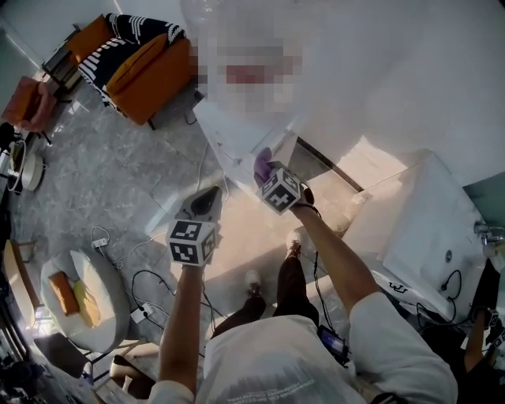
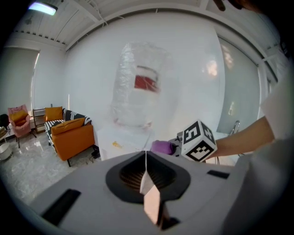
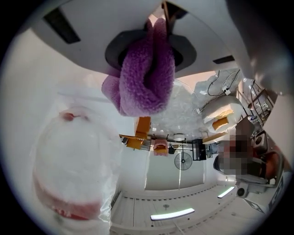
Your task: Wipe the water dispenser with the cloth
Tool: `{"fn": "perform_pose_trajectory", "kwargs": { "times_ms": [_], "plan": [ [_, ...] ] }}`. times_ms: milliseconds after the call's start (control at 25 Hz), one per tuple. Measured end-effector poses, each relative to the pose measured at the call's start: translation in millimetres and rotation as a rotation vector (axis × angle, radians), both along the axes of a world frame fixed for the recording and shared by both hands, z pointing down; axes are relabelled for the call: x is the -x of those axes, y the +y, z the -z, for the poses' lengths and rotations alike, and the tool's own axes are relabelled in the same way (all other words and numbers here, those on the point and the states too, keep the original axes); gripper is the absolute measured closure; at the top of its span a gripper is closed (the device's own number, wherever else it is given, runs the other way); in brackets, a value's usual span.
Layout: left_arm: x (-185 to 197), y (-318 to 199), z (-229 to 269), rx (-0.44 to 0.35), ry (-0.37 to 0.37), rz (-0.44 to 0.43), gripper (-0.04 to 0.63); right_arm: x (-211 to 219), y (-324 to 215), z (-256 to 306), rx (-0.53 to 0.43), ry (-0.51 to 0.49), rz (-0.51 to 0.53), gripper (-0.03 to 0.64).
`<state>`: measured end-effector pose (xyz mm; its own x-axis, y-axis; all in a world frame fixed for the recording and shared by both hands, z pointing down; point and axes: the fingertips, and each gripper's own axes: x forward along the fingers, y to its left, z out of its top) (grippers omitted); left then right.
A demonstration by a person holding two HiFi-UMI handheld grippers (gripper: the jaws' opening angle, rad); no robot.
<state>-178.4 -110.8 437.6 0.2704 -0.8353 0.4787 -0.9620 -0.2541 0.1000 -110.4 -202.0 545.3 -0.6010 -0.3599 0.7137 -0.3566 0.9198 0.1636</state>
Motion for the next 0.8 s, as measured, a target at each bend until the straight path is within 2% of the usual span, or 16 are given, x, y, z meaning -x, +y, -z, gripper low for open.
{"fn": "perform_pose_trajectory", "kwargs": {
  "times_ms": [120,280,480,680,800],
  "plan": [
    [-4.8,5.3,4.2,-0.008,0.001,-0.025,0.578,-14.2,6.5,1.9,0.001,-0.009,-0.032,0.56],
    [-22.3,1.7,-1.5,-0.004,0.022,-0.048,0.578,-58.9,-4.3,-0.3,0.012,-0.025,-0.138,0.56],
    [-58.0,-16.9,-28.0,0.016,-0.064,-0.082,0.578,-131.5,-31.7,-13.5,0.025,-0.049,-0.303,0.561],
    [-78.0,-42.8,-61.1,0.035,-0.017,-0.048,0.577,-187.1,-53.9,-33.9,0.043,-0.048,-0.398,0.56],
    [-101.7,-58.4,-83.7,0.064,-0.02,-0.083,0.578,-217.3,-70.5,-51.3,0.064,-0.05,-0.453,0.561]
  ]
}}
